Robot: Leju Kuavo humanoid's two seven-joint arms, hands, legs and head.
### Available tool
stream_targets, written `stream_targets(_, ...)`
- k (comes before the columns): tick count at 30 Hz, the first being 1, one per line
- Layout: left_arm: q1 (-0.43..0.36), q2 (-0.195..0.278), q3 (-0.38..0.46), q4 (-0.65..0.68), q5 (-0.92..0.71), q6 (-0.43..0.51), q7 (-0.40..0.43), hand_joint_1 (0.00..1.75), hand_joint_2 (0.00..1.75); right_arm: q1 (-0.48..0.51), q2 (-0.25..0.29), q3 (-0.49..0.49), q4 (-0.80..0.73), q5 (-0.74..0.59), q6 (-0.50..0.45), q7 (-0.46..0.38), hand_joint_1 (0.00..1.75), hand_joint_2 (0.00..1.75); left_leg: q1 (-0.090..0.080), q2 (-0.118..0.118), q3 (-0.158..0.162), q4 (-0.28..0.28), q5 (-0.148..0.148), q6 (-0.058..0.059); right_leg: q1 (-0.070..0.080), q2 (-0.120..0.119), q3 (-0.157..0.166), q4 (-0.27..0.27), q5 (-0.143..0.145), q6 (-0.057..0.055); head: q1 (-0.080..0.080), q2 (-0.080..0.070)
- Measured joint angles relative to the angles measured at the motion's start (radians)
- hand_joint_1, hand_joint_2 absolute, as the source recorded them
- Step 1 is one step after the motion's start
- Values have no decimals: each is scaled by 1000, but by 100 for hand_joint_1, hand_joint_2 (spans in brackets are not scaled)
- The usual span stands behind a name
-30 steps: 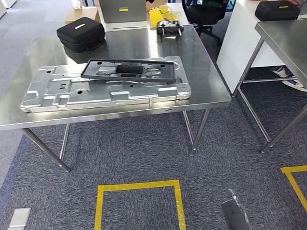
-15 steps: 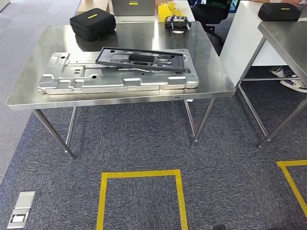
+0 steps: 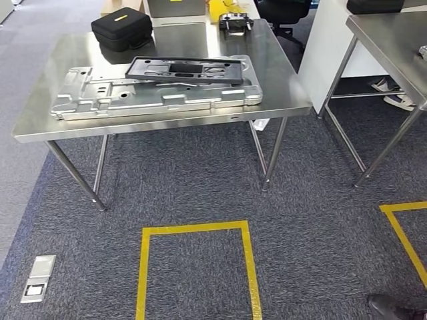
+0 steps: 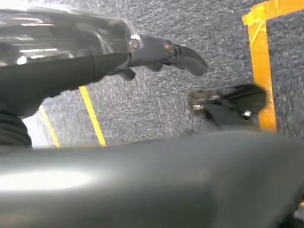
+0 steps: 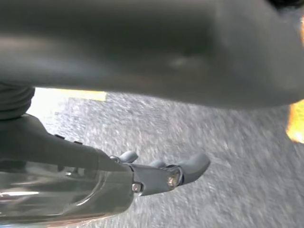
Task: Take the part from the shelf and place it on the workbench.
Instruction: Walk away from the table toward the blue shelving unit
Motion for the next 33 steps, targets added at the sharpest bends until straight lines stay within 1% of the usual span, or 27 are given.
stream_targets(1,0,0,0,0,-2,0,0,0,0,0,0,0,5,2,8,3,0,0,3,0,-9,63,-37,-5,0,-1,-17,3,11,0,0,0)
stream_targets(2,-1,0,0,0,-3,1,0,0,0,-1,0,-1,9,3,14,5,0,0,6,0,-11,111,-51,-9,0,-2,-35,8,21,1,0,0)
stream_targets(3,-1,0,1,0,-4,1,1,0,0,-2,0,-2,12,4,19,5,0,0,8,0,0,132,-42,-11,0,-3,-53,14,30,3,0,0)
stream_targets(4,-2,1,1,0,-5,2,1,0,0,-2,0,-3,14,4,23,6,0,0,10,0,27,118,-17,-12,0,-3,-70,21,37,5,0,0)
stream_targets(5,-2,1,2,0,-5,3,1,0,0,-3,0,-4,17,5,26,6,0,0,12,-1,69,69,12,-12,-1,-3,-86,29,43,8,0,0)
stream_targets(6,-4,1,3,0,-5,4,1,0,0,-4,0,-4,18,6,29,6,0,0,12,-1,124,-1,29,-10,0,-3,-99,35,48,12,0,0)
stream_targets(7,-6,1,5,0,-5,5,2,0,0,-5,1,-4,20,7,31,6,0,0,12,-1,178,-77,32,-6,1,-3,-108,42,53,16,0,0)
stream_targets(8,-9,1,7,0,-5,6,3,0,0,-7,1,-4,21,9,33,6,0,0,10,-2,217,-137,26,-1,2,-3,-116,47,60,22,0,0)
stream_targets(9,-11,1,11,0,-4,8,7,0,0,-9,1,-4,22,11,34,6,0,0,8,-2,237,-174,17,4,3,-3,-121,50,67,28,0,0)
stream_targets(10,-13,1,16,0,-2,14,14,0,44,-11,1,-4,23,13,34,6,0,0,6,-2,239,-188,13,10,4,-3,-126,51,74,34,0,0)
stream_targets(11,-13,1,20,0,0,22,23,0,87,-12,1,-5,23,15,34,7,0,0,7,0,233,-190,16,18,2,-2,-131,53,79,40,0,0)
stream_targets(12,-12,1,25,0,2,33,36,0,131,-12,1,-6,24,17,34,9,0,0,8,2,226,-190,23,28,1,-1,-137,60,72,45,1,0)
stream_targets(13,-12,1,30,0,2,46,49,0,175,-12,0,-7,24,17,35,12,0,0,9,4,218,-191,31,37,0,2,-148,84,50,49,1,0)
stream_targets(15,-12,1,40,0,0,66,73,0,175,-12,0,-12,25,17,37,19,0,0,8,7,201,-191,46,48,-1,6,-188,192,-28,54,1,0)
stream_targets(16,-12,1,45,0,-1,71,81,0,175,-12,0,-15,26,17,39,21,0,44,7,8,192,-189,52,49,-1,7,-210,260,-64,56,1,0)
stream_targets(17,-12,1,48,0,-3,74,85,0,175,-12,0,-17,26,16,39,23,0,87,5,8,185,-187,56,50,-1,8,-222,311,-87,57,1,0)
stream_targets(18,-11,0,51,0,-4,75,87,0,175,-12,0,-18,27,14,39,25,0,131,4,8,179,-184,59,49,-1,8,-217,329,-90,56,1,0)
stream_targets(19,-11,0,53,0,-6,76,89,0,175,-12,-1,-21,27,11,39,30,0,175,3,8,174,-181,61,49,0,8,-194,306,-75,55,1,0)
stream_targets(21,-13,-1,59,0,-12,76,89,0,175,-13,-2,-27,27,6,38,43,0,175,2,8,169,-174,61,48,1,9,-108,172,-21,47,1,0)
stream_targets(22,-14,-1,64,0,-14,75,88,0,175,-14,-3,-31,27,5,38,49,0,175,-1,8,167,-170,60,45,3,9,-70,106,-1,41,1,0)
stream_targets(23,-16,-2,69,0,-16,74,87,0,175,-15,-4,-35,27,5,38,53,0,175,-3,8,163,-166,60,41,4,9,-47,62,7,36,1,0)
stream_targets(26,-19,-2,80,0,-16,66,82,0,175,-14,-5,-44,28,5,39,70,0,175,-5,8,153,-160,61,26,4,8,-43,36,6,26,1,0)
stream_targets(28,-20,-3,89,0,-16,61,80,0,175,-15,-5,-48,29,4,40,83,0,175,-2,5,142,-136,38,14,0,7,-47,32,12,15,1,0)
stream_targets(29,-20,-3,93,0,-16,59,80,0,175,-16,-6,-50,29,4,41,87,0,175,1,3,125,-95,9,8,-3,5,-49,30,15,10,0,0)
stream_targets(31,-19,-4,100,0,-16,55,82,0,175,-18,-6,-55,29,4,44,91,0,175,6,1,67,36,-59,-3,-3,4,-57,32,18,6,0,0)
stream_targets(32,-19,-4,102,0,-16,54,82,0,175,-17,-6,-57,29,4,45,92,0,175,8,1,42,95,-79,-7,-3,3,-60,33,19,5,0,0)
stream_targets(33,-18,-4,103,0,-16,54,83,0,175,-17,-7,-60,29,4,47,93,0,175,10,1,30,125,-81,-9,-3,3,-62,34,19,5,0,0)
